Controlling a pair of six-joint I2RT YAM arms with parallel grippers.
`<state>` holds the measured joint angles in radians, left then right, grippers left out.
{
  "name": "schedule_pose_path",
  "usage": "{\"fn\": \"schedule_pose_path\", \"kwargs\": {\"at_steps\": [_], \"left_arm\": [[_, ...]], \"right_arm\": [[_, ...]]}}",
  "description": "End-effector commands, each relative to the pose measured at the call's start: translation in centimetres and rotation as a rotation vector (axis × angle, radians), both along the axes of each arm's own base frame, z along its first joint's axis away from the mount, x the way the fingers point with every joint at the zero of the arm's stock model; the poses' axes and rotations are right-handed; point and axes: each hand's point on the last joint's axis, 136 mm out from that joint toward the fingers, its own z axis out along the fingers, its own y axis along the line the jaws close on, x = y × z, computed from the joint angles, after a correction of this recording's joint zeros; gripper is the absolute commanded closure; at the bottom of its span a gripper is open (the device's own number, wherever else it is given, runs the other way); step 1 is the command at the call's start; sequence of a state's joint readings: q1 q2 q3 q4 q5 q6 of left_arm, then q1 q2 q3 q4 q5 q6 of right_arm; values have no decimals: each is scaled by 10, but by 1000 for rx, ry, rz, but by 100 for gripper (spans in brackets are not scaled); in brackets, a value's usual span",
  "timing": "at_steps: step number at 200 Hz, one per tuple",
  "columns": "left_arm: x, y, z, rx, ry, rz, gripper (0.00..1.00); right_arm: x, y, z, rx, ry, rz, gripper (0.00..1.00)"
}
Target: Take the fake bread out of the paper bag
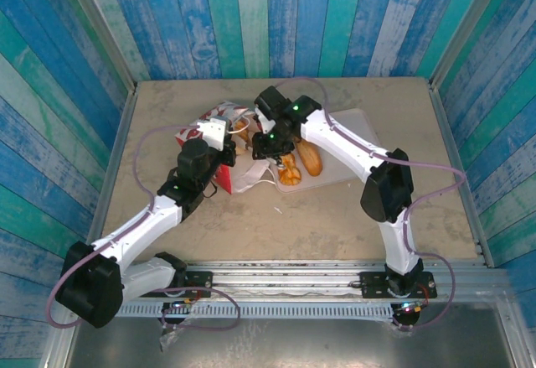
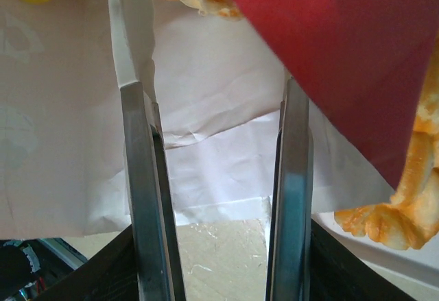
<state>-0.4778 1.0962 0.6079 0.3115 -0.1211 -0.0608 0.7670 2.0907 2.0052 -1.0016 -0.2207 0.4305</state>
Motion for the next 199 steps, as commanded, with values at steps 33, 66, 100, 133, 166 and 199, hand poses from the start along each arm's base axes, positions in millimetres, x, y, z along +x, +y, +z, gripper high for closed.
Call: {"fn": "schedule_pose_path", "kwargs": {"at_steps": [33,66,100,133,166,199], "left_arm": [[-2,-4,9,-29,-25,-19,100],[-2,-5,11,-38,-28,-26,100],[-3,-5,11,-40,-28,-26,100],[-2,-3,10,-38,-24,-16,100],[-1,-1,9,-40,-20,-2,100],[0,-1,10,-45,-20,2,100]], "right_arm": [[7,7,-8,-15,-12,-7,48],[5,10,-15,-12,7,3,48],[6,13,-18,-7,11,7,52],[5,12,-18,-8,11,10,64],[-2,9,-7,-2,-10,23,69],[-12,5,3,-9,-35,35,74]]}}
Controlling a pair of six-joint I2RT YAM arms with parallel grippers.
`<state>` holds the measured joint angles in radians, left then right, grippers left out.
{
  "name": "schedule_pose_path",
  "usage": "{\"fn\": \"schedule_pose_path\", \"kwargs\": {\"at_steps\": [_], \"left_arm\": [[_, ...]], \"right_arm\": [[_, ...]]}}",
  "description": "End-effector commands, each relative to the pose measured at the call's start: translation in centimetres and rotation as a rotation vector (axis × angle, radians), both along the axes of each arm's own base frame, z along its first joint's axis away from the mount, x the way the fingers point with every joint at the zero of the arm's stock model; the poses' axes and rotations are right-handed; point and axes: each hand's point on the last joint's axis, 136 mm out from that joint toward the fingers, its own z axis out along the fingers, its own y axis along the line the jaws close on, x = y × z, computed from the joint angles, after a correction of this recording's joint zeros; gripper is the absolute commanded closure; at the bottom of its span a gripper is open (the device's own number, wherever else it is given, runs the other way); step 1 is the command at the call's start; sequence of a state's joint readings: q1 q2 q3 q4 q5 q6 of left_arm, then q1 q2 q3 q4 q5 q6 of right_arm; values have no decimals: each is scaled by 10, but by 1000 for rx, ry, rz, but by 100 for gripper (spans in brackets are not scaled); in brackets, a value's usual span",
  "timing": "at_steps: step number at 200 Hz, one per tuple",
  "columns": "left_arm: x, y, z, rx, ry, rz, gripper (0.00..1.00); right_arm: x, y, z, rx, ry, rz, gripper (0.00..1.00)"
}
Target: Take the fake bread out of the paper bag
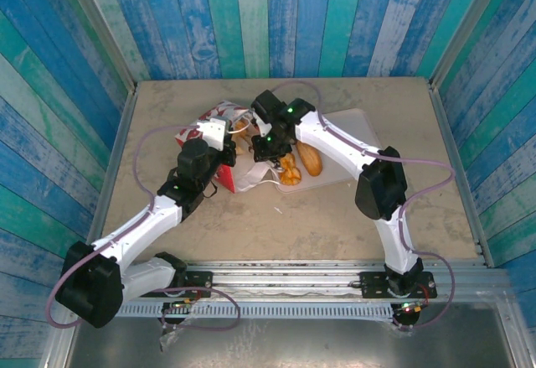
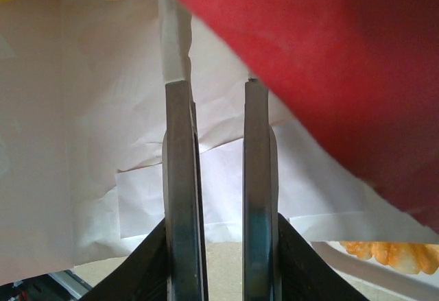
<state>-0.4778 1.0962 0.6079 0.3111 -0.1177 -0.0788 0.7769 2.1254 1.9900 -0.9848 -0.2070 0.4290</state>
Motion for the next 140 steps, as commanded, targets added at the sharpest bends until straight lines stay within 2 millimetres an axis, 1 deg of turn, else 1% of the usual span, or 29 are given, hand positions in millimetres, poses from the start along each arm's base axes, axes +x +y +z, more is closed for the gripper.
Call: {"fn": "schedule_pose_path", "kwargs": {"at_steps": [1,73,115,140], "left_arm": [[0,-1,10,-29,-26,2,100],[2,3,12,-28,-22,25,100],[4,6,14,-33,-20,51,100],[8,8,12,-21,-6,71,100]], "right_arm": [[-11,2,25,26,-51,29,74],[-33,-13,49,24,-93,43,78],[-47,-28,67,37,-113,39,80],[-55,-39,76,38,-123,34,80]]}}
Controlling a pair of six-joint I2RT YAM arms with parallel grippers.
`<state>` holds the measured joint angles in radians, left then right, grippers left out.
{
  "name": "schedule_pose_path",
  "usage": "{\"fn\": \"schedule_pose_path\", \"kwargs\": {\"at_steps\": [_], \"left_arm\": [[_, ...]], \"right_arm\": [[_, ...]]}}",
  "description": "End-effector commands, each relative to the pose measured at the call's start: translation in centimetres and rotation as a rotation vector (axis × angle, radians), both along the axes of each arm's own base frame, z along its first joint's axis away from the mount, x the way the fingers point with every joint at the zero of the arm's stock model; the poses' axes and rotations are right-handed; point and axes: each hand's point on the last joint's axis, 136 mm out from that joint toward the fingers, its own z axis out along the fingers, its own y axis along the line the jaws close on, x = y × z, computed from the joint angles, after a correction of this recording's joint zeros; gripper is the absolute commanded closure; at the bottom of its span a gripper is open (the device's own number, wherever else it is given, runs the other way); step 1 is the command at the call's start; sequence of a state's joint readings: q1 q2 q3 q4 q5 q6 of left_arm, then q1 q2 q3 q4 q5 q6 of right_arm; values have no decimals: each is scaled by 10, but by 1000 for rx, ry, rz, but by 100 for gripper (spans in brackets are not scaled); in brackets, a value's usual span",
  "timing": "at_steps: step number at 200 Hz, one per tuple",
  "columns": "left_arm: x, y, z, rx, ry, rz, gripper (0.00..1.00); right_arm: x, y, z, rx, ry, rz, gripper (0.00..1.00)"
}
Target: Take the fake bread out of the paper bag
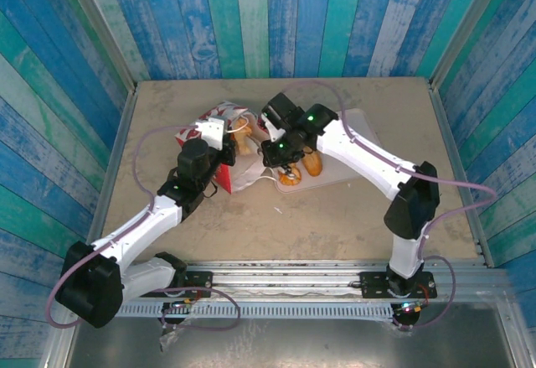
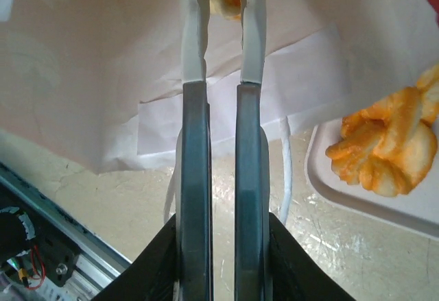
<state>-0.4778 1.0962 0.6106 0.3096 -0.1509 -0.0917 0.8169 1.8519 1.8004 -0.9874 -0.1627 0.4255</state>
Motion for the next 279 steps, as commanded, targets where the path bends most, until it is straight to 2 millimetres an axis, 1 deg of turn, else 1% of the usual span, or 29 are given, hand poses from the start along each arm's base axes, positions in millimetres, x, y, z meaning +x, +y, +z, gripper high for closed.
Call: {"fn": "schedule_pose_path", "kwargs": {"at_steps": [1,30,53,107,131,151,176,210,241,261,279], "left_arm": [[6,3,11,-14,-7,37,100],[7,5,12,-13,-8,49,100],[9,6,14,-15,-8,61,100],[17,5,5,-3,31,80,100],[20,5,7,-6,33,90,100],[22,5,8,-11,33,96,100],[22,4,5,-9,41,92,100],[21,5,5,-6,42,94,100],[19,8,7,-6,34,100,100],[16,10,6,-8,32,107,100],[14,12,5,-12,32,111,100]], "right_arm": [[-11,-11,19,8,-36,7,80],[-22,-26,27,-4,-41,3,80],[-26,-35,30,-17,-46,-7,80],[-38,-34,42,29,-36,42,80],[-43,-33,44,43,-31,61,81],[-46,-39,45,43,-44,53,81],[-49,-47,54,51,-72,46,81],[-55,-65,72,59,-138,27,81],[-48,-94,86,16,-233,-51,79],[-40,-114,90,-26,-257,-102,78],[-29,-132,85,-81,-263,-147,78]]}}
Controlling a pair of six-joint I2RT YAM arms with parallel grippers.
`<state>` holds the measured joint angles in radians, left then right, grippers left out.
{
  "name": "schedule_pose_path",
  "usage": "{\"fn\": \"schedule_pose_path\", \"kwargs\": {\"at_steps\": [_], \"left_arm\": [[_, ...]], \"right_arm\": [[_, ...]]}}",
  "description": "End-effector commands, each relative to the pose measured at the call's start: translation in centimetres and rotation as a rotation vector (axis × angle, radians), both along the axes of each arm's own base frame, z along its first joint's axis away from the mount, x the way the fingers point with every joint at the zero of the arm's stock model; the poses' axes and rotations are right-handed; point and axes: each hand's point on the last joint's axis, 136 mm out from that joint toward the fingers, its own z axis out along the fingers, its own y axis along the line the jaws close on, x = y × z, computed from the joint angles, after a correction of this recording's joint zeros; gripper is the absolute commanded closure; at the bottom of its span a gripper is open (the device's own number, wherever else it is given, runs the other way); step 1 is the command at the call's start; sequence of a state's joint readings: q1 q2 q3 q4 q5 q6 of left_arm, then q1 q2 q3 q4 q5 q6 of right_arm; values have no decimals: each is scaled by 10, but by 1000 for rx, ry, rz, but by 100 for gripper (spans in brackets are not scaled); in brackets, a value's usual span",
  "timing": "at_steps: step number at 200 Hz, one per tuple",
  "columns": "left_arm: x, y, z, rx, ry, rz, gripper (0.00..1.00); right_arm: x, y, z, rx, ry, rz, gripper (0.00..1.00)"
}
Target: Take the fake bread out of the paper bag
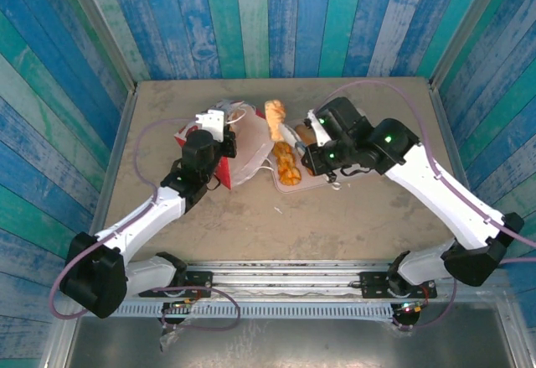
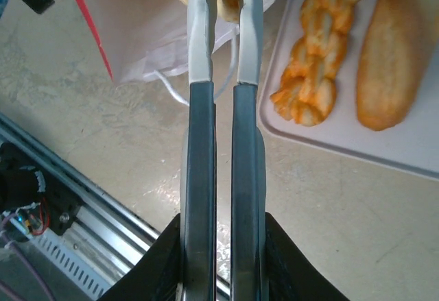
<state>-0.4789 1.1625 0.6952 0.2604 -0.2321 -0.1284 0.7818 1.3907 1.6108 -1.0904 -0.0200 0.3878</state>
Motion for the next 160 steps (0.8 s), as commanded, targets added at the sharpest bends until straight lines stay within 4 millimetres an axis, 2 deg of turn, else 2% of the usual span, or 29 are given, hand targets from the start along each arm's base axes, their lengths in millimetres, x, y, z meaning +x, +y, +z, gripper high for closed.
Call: {"fn": "schedule_pose_path", "kwargs": {"at_steps": [1,50,77,83,121,160], "left_arm": [[-3,6,1,-6,0,26,100],[-5,6,4,-13,-7,22,100],[-6,7,3,-17,-5,25,100],[-6,6,4,-17,-6,24,100],[-5,5,4,-19,-4,19,100],[-5,4,1,-21,1,11,100]], "right_arm": [[18,-31,-6,-101,-37,-85,78],[57,-78,-43,-333,13,-215,79],[71,-86,-66,-465,69,-225,79],[78,-97,-70,-488,90,-255,79],[100,-106,-102,-637,156,-265,79],[117,-105,-114,-675,173,-266,78]]}}
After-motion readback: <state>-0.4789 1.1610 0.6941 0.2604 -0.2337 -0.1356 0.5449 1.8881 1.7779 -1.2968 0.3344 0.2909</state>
